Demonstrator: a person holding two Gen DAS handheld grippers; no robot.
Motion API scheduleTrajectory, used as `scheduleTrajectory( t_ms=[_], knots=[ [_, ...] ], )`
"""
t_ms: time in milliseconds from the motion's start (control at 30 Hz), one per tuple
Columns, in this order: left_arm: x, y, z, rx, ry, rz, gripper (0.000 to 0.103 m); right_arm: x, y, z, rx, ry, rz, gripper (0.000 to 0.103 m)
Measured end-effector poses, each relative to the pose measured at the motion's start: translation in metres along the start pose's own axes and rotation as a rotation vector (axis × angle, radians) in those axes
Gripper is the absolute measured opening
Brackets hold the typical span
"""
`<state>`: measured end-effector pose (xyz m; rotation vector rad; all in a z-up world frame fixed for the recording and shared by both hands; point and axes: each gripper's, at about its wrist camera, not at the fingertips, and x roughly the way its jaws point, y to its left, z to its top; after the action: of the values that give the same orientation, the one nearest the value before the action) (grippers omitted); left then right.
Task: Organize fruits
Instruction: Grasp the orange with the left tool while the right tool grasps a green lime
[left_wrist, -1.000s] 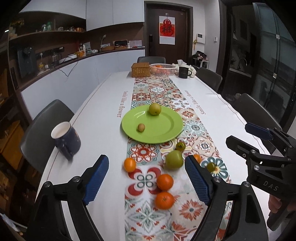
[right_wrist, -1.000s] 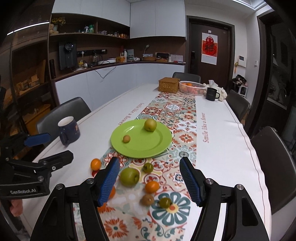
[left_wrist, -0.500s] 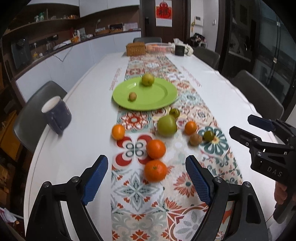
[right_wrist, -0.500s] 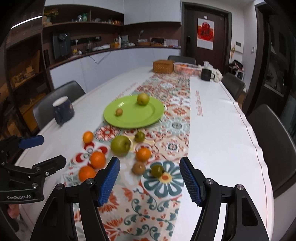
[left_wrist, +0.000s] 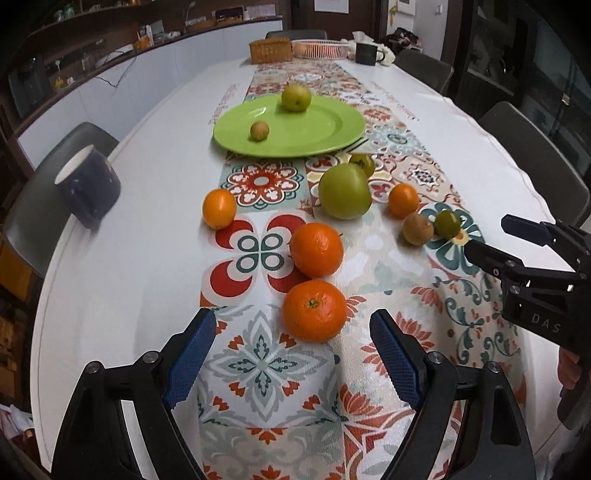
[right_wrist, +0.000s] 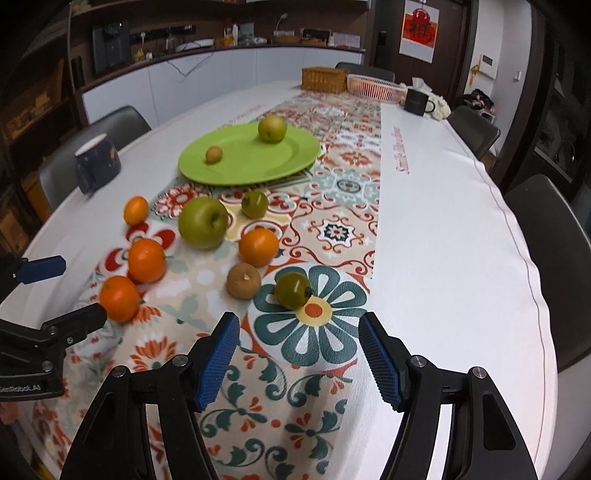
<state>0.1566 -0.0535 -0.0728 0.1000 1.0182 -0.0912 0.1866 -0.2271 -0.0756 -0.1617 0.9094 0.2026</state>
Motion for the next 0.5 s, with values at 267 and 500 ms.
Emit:
scheduleTrajectory(
  t_ms=[267,500],
  knots=[
    [0.02,0.0,0.003,-0.016,0.052,0.001,0.075,0.031,-0.006,0.009,-0.026,0.053,-0.021,0.062],
    [0.029,0.001,0.006,-0.033,0.067,-0.052,0.058,0.045,-0.002,0.016,-0.047,0.066,-0.007,0.056]
  ],
)
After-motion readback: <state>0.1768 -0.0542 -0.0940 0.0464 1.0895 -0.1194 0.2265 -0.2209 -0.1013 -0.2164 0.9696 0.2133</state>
